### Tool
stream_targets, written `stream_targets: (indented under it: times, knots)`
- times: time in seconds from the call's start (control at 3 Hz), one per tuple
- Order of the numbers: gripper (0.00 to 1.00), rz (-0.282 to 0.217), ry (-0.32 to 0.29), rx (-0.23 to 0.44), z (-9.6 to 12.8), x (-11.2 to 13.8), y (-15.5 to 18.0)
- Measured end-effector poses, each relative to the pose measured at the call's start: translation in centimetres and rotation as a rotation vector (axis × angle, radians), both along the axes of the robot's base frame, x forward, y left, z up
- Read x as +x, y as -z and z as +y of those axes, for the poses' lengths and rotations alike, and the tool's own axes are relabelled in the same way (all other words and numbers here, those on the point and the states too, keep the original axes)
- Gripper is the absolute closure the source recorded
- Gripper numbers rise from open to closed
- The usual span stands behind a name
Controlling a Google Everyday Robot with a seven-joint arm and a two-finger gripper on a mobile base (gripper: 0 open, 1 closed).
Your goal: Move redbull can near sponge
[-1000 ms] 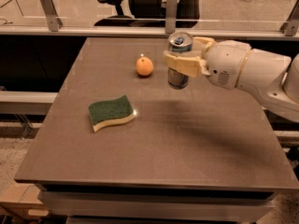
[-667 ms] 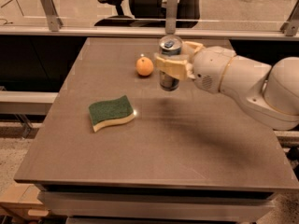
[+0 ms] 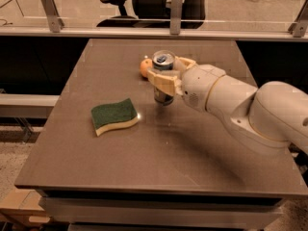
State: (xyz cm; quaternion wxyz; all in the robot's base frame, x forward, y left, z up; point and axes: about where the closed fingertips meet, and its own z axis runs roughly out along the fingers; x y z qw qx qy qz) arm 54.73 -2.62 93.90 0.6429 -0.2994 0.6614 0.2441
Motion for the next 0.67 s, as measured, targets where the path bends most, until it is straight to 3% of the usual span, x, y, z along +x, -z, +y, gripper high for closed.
stream_targets:
  times: [0.67]
  knots:
    - [1.00, 0.037, 0.033, -0.011, 0.8, -3.2, 1.1]
